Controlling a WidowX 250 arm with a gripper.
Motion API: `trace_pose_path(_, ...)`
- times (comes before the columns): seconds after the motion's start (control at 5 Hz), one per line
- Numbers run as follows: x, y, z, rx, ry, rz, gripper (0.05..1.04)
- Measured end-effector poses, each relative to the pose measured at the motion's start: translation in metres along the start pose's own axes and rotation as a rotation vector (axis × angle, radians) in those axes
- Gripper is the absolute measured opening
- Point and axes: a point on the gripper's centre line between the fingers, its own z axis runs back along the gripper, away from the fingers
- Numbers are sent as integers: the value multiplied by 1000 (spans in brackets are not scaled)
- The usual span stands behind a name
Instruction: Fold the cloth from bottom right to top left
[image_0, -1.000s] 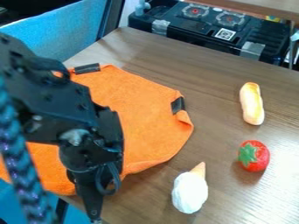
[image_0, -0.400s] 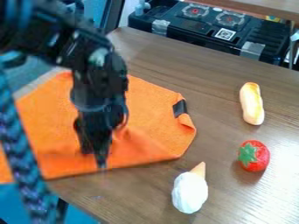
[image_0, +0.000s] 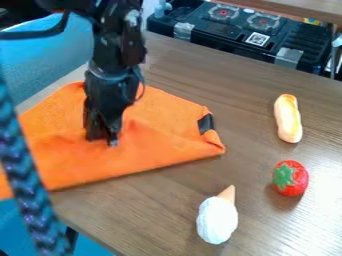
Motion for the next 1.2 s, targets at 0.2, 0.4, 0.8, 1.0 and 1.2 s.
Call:
trace_pose_path(0.2,3,27,1,-19,3,61,68)
trace_pose_path(0.4,10,46,6,-11,-43,47,68)
trace_pose_path(0.8,21,84,5,4,-78,21,68)
trace_pose_path(1.0,31,95,1,-4,-58,9,68)
trace_pose_path(1.2,37,105,1,4,-42,-3,68)
